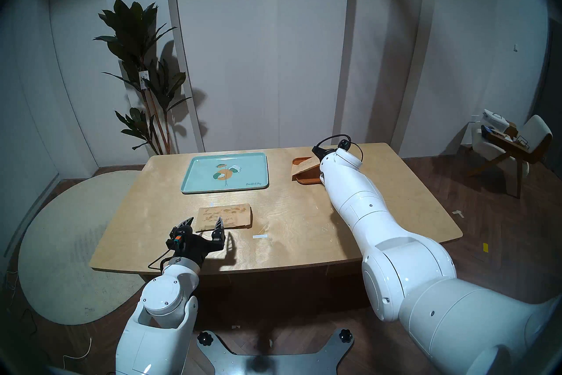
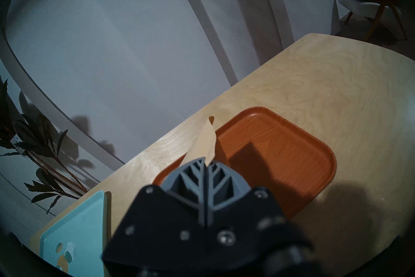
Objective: Sort the mail into the trays, one tray per recipient
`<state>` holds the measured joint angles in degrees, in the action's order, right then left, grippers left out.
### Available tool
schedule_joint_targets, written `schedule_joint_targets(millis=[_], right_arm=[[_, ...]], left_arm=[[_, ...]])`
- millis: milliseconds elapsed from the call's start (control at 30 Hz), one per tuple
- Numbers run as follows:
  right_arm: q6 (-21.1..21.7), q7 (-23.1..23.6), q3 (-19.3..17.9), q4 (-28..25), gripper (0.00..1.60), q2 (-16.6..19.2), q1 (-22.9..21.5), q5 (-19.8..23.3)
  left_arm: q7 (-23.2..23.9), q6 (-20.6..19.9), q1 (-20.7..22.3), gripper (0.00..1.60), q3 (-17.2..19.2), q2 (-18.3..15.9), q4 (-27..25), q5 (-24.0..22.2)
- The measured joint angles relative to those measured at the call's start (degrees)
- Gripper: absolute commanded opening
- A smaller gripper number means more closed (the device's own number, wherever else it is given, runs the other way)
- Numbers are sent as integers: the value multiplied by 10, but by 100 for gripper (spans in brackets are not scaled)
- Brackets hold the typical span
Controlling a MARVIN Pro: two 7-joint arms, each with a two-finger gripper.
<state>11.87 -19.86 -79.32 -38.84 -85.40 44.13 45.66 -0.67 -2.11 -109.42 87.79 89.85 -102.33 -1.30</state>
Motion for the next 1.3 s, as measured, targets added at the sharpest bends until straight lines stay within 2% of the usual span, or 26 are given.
schedule_joint_targets(millis=[233, 633, 1300], right_arm=[[-5, 16, -6, 74, 0, 15, -33, -5], [-17, 36, -11, 155, 0, 30, -86, -15], [-44, 65, 9, 240, 0, 4, -129, -34]], left_arm=[[0, 0, 0, 160, 0, 0, 0, 0], [0, 0, 0, 160, 0, 0, 0, 0], [0, 0, 0, 160, 0, 0, 1, -1]])
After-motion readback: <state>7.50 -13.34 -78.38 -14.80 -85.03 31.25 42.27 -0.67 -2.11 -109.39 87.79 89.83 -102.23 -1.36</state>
